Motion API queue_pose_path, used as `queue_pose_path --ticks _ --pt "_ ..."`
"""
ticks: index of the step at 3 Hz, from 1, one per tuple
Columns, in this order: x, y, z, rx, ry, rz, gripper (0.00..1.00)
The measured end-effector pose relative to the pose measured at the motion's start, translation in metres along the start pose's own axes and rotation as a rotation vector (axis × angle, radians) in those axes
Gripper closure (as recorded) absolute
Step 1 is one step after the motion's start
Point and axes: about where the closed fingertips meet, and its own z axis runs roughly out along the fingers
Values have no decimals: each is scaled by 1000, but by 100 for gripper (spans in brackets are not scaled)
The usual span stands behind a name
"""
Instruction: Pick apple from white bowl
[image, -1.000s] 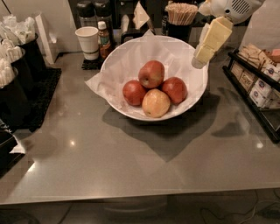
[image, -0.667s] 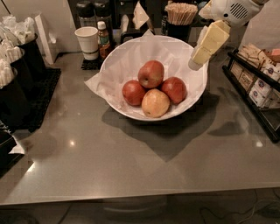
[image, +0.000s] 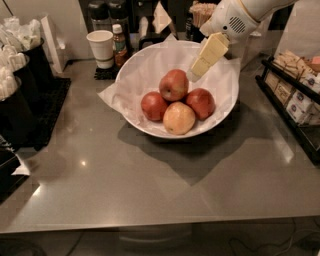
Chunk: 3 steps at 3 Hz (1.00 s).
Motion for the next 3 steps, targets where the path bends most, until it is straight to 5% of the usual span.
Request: queue_pose_path --ticks 1,2,3 --pt "-5 -1 20 -69 -46 17 0" --pt "-6 -1 22 -72 -49 18 0" --pt "-6 -1 22 -73 -49 18 19"
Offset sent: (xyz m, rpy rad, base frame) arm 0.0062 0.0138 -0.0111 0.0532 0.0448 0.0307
